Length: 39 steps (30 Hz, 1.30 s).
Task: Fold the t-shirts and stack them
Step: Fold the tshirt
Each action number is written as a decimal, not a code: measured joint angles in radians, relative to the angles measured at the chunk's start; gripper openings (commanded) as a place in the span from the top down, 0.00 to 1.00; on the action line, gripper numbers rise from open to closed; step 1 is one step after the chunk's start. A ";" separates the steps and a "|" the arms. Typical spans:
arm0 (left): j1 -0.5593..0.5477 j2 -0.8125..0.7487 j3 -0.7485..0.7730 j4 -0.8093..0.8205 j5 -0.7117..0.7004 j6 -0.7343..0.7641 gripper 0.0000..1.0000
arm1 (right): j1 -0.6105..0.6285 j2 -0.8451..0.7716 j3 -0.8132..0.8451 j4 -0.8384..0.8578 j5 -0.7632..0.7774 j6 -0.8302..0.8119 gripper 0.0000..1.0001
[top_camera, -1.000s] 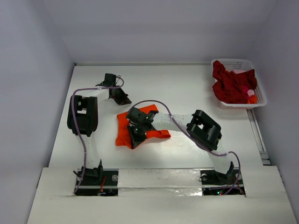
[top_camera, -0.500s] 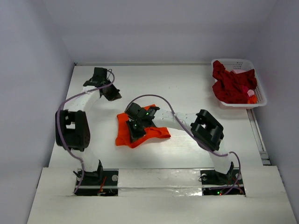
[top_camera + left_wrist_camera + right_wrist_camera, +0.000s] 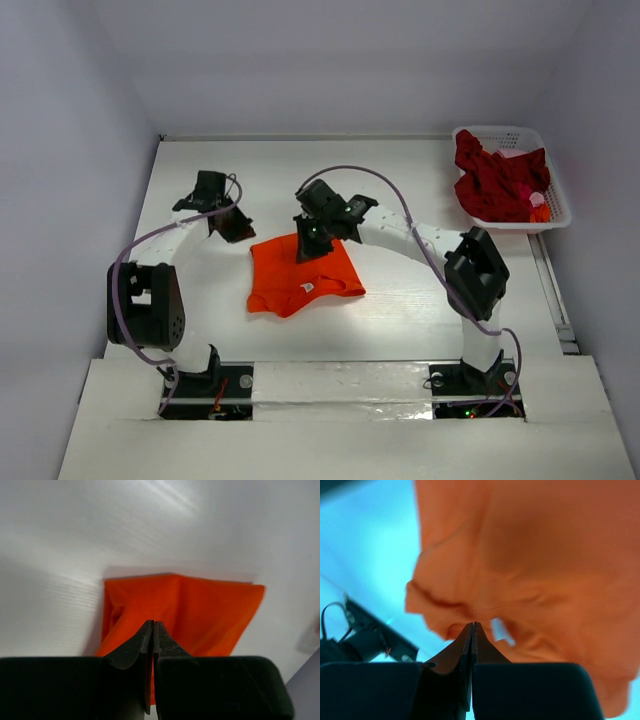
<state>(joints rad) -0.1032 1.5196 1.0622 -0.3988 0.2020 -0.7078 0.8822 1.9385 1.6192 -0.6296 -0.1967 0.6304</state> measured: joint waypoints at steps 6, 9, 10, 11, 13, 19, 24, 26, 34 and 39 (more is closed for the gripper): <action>-0.028 0.024 -0.103 0.010 0.012 -0.007 1.00 | -0.101 0.044 -0.008 0.002 0.020 -0.044 1.00; -0.043 0.024 -0.105 0.034 0.019 -0.010 1.00 | -0.119 0.077 -0.011 0.001 0.022 -0.059 1.00; -0.048 0.024 -0.105 0.042 0.021 -0.011 1.00 | -0.121 0.089 -0.013 0.002 0.022 -0.062 1.00; -0.055 0.026 -0.105 0.049 0.023 -0.014 1.00 | -0.122 0.098 -0.016 0.002 0.022 -0.064 1.00; -0.063 0.033 -0.105 0.061 0.026 -0.016 1.00 | -0.122 0.113 -0.019 0.002 0.021 -0.067 1.00; -0.087 0.081 -0.104 0.077 0.028 -0.028 1.00 | -0.127 0.122 -0.087 0.022 0.015 -0.069 1.00; -0.098 0.118 -0.103 0.089 0.030 -0.037 1.00 | -0.129 0.121 -0.128 0.044 0.005 -0.065 1.00; -0.099 0.127 -0.103 0.094 0.029 -0.039 1.00 | -0.129 0.117 -0.131 0.050 0.004 -0.064 1.00; -0.099 0.161 -0.103 0.113 0.023 -0.041 1.00 | -0.129 0.047 -0.238 0.096 0.002 -0.049 1.00; -0.100 0.177 -0.101 0.120 0.021 -0.042 1.00 | -0.129 -0.013 -0.338 0.148 -0.009 -0.026 1.00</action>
<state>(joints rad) -0.2031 1.6966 0.9611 -0.2787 0.2234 -0.7494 0.7528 1.9255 1.2816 -0.4820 -0.2058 0.6041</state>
